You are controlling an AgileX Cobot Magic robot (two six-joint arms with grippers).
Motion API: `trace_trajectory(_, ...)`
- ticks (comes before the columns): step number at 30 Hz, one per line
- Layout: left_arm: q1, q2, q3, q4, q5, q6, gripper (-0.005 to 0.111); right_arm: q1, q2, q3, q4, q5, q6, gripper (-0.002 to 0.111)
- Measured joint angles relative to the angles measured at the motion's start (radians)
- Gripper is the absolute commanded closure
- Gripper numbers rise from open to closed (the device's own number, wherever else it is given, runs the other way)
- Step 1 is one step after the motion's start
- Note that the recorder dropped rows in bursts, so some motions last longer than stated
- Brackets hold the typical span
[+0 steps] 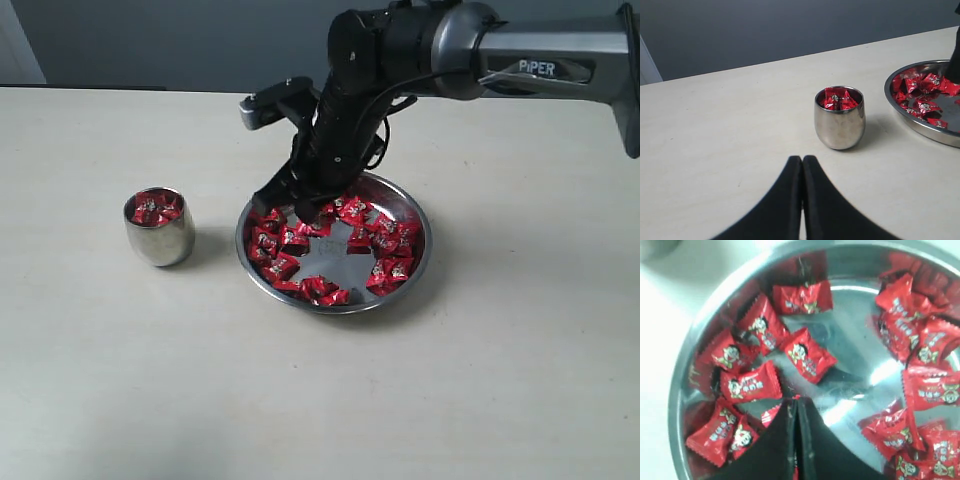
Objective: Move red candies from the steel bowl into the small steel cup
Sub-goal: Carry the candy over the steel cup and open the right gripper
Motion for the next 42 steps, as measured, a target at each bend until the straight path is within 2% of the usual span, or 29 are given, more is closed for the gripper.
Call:
trace_trajectory(7, 0.000, 0.000, 0.000, 0.000, 0.000, 0.000, 0.106, 0.004, -0.028, 0.000, 0.150, -0.159, -0.030, 0.109)
trace_trajectory(12, 0.000, 0.000, 0.000, 0.000, 0.000, 0.000, 0.106, 0.046, -0.028, 0.000, 0.355, -0.298, -0.193, 0.109)
trace_trajectory(17, 0.000, 0.000, 0.000, 0.000, 0.000, 0.000, 0.106, 0.111, -0.028, 0.000, 0.476, -0.424, -0.302, 0.109)
trace_trajectory(21, 0.000, 0.000, 0.000, 0.000, 0.000, 0.000, 0.106, 0.148, -0.009, -0.013, 0.494, -0.482, -0.320, 0.109)
trace_trajectory(26, 0.000, 0.000, 0.000, 0.000, 0.000, 0.000, 0.106, 0.181, 0.098, -0.109, 0.502, -0.472, -0.324, 0.109)
trace_trajectory(42, 0.000, 0.000, 0.000, 0.000, 0.000, 0.000, 0.106, 0.183, 0.136, -0.128, 0.475, -0.474, -0.324, 0.109)
